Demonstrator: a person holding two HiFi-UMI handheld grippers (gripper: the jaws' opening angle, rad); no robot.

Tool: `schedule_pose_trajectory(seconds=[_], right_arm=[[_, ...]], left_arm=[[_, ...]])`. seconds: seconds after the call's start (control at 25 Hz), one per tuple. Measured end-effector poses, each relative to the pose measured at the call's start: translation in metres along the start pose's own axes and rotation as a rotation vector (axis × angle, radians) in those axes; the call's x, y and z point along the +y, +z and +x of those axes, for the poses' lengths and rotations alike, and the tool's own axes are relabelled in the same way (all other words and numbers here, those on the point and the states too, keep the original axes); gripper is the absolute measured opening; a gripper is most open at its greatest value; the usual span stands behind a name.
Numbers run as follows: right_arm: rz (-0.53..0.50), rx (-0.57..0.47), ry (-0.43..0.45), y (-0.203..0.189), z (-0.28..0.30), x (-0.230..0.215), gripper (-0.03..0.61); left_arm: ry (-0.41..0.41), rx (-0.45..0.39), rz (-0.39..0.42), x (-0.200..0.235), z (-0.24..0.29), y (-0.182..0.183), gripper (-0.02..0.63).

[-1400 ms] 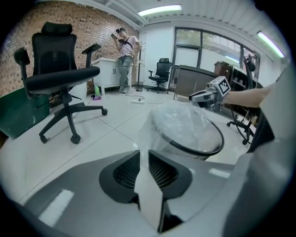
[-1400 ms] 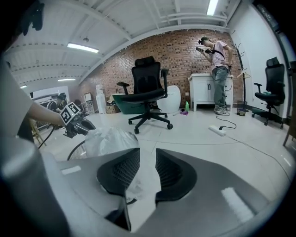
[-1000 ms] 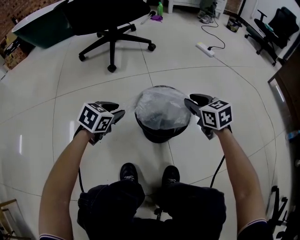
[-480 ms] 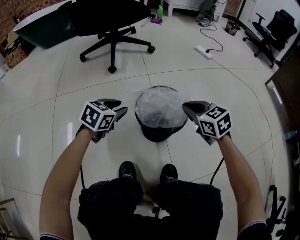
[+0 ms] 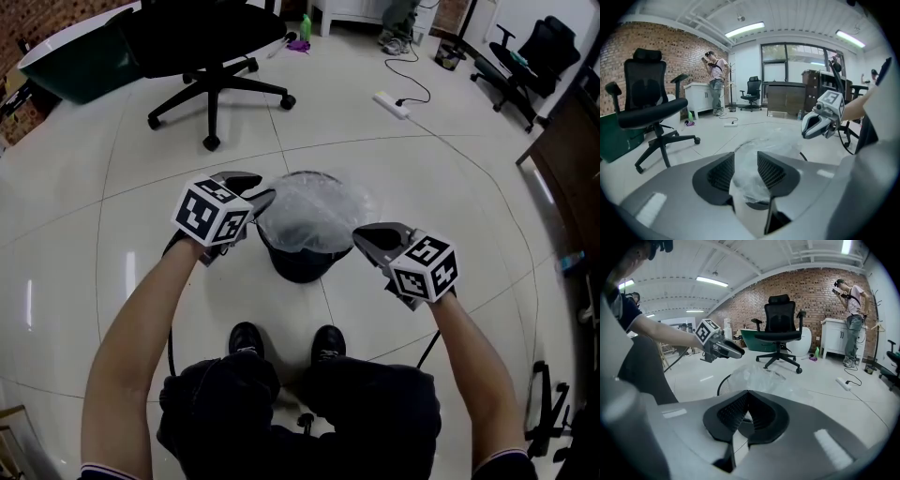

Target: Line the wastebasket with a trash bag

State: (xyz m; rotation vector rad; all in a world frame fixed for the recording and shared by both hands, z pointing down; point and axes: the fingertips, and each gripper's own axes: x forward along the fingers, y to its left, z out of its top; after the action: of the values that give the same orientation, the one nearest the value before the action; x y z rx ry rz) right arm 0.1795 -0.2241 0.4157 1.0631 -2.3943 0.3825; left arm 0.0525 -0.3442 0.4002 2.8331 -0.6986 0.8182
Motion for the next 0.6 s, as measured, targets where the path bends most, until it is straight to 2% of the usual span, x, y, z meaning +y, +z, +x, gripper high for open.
schedule_pose_trajectory(seconds=[0.44,0.48,0.52,0.56,0.6], right_arm=[[-0.014,-0.029,0.059,0.0,-0.023,0.021,0.003],[-0.015,-0.03,0.062,-0.001,-0.023,0.022,0.003],[-0.015,-0.029,0.063,-0.003,-0.023,0.023,0.003],[-0.013,-0.026,0.064,-0.005,-0.024,0.023,0.003],[-0.011,-0.024,0.063,-0.006,-0.024,0.022,0.003]], left_arm=[[-0.082,0.123,0.131,-0.025,0.061,-0.005,0.183],[-0.085,0.132,0.135,-0.026,0.063,-0.008,0.17],[-0.088,0.136,0.135,-0.029,0.064,-0.011,0.122],[-0.09,0.135,0.137,-0.031,0.063,-0.013,0.03],[-0.091,0.133,0.138,-0.033,0.061,-0.015,0.011]])
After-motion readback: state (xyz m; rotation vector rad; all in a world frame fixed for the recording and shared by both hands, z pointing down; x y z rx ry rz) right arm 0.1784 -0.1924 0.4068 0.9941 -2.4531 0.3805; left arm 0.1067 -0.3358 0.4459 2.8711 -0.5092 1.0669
